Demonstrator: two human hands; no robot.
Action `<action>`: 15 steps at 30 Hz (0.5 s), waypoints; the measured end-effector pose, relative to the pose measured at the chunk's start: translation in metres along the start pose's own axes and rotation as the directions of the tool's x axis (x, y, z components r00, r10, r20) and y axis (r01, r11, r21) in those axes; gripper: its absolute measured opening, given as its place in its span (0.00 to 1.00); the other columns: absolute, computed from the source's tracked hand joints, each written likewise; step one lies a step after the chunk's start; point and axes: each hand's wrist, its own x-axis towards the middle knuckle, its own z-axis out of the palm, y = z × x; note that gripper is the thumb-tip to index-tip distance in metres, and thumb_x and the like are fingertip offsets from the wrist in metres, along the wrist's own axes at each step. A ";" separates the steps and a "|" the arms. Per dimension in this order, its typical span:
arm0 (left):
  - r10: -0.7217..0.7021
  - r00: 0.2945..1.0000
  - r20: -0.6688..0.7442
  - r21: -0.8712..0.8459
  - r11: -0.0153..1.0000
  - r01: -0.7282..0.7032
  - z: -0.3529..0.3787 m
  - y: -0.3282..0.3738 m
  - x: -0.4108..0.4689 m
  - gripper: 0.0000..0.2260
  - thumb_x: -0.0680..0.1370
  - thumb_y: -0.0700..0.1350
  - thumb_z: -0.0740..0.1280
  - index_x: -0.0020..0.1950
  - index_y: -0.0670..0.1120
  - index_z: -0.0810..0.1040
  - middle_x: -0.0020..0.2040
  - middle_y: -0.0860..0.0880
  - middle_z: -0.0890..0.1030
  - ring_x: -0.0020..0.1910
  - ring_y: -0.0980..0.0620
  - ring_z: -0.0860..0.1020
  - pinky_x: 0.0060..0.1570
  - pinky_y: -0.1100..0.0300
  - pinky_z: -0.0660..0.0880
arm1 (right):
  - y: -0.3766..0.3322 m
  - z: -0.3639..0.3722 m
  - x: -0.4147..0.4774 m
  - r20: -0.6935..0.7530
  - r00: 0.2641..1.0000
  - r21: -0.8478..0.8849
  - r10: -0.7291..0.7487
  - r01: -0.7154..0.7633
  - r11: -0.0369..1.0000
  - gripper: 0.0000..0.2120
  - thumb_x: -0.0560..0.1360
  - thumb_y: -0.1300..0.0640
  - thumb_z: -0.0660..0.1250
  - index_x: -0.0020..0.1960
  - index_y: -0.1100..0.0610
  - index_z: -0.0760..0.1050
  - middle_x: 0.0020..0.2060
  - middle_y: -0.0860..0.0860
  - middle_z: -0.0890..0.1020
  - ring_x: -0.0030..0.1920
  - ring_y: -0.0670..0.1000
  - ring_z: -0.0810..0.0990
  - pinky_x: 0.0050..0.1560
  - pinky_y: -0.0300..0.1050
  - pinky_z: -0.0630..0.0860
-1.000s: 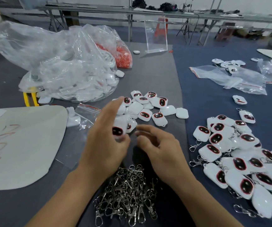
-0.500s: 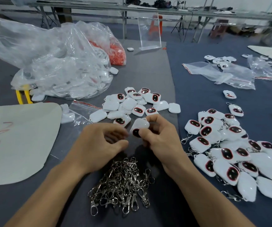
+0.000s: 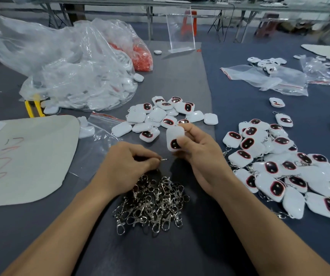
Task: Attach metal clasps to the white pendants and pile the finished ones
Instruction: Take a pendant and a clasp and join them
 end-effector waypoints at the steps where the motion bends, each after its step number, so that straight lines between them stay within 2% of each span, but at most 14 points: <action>1: -0.010 1.000 -0.028 -0.032 0.999 0.009 0.001 0.001 0.000 0.09 0.73 0.43 0.77 0.43 0.58 0.87 0.37 0.63 0.85 0.38 0.67 0.82 0.40 0.77 0.71 | -0.001 -0.001 -0.001 0.000 0.999 0.090 0.045 -0.045 0.995 0.10 0.82 0.67 0.62 0.52 0.55 0.80 0.38 0.47 0.84 0.41 0.45 0.83 0.44 0.42 0.82; 4: -0.026 0.995 -0.094 -0.121 0.993 0.015 0.003 0.001 0.000 0.14 0.74 0.38 0.76 0.44 0.60 0.86 0.35 0.63 0.84 0.35 0.68 0.81 0.38 0.76 0.71 | -0.003 -0.003 -0.003 -0.040 0.984 0.239 0.173 -0.159 0.958 0.08 0.84 0.63 0.62 0.49 0.59 0.79 0.40 0.57 0.81 0.41 0.51 0.85 0.35 0.43 0.81; 7: -0.058 0.989 -0.138 -0.170 0.985 0.034 0.005 0.000 0.002 0.16 0.74 0.35 0.75 0.44 0.59 0.85 0.37 0.61 0.86 0.38 0.64 0.83 0.41 0.73 0.75 | 0.001 -0.004 -0.001 -0.063 0.980 0.165 0.186 -0.174 0.971 0.04 0.81 0.59 0.67 0.47 0.58 0.77 0.38 0.56 0.79 0.37 0.52 0.82 0.32 0.41 0.77; 9: -0.070 0.985 -0.156 -0.214 0.976 0.035 0.006 0.000 0.004 0.16 0.74 0.34 0.74 0.45 0.58 0.86 0.38 0.59 0.86 0.38 0.61 0.84 0.42 0.71 0.77 | 0.004 -0.005 -0.002 -0.021 0.994 0.018 0.105 -0.104 0.994 0.09 0.72 0.59 0.75 0.47 0.56 0.76 0.37 0.53 0.77 0.35 0.50 0.76 0.33 0.41 0.73; 11: -0.061 0.982 -0.178 -0.283 0.959 0.008 0.007 0.002 0.004 0.15 0.73 0.34 0.75 0.44 0.55 0.86 0.38 0.56 0.87 0.37 0.61 0.84 0.40 0.71 0.77 | 0.007 -0.004 -0.004 0.037 0.999 -0.225 -0.004 0.012 0.974 0.11 0.66 0.59 0.77 0.46 0.54 0.78 0.34 0.50 0.77 0.34 0.49 0.73 0.33 0.42 0.72; 13: -0.044 0.975 -0.218 -0.349 0.937 -0.036 0.007 0.006 0.004 0.13 0.71 0.34 0.77 0.42 0.54 0.87 0.38 0.54 0.87 0.37 0.61 0.84 0.39 0.71 0.77 | 0.010 0.000 -0.008 0.065 0.997 -0.432 -0.040 0.065 0.900 0.11 0.64 0.55 0.78 0.45 0.51 0.81 0.31 0.47 0.79 0.32 0.47 0.74 0.33 0.44 0.73; 15: -0.036 0.974 -0.225 -0.412 0.909 -0.062 0.007 0.007 0.004 0.13 0.69 0.33 0.78 0.40 0.53 0.87 0.37 0.52 0.87 0.37 0.58 0.84 0.39 0.70 0.78 | 0.011 0.003 -0.012 0.041 0.998 -0.486 -0.037 0.052 0.872 0.11 0.64 0.51 0.79 0.45 0.47 0.84 0.30 0.46 0.80 0.31 0.45 0.76 0.34 0.46 0.75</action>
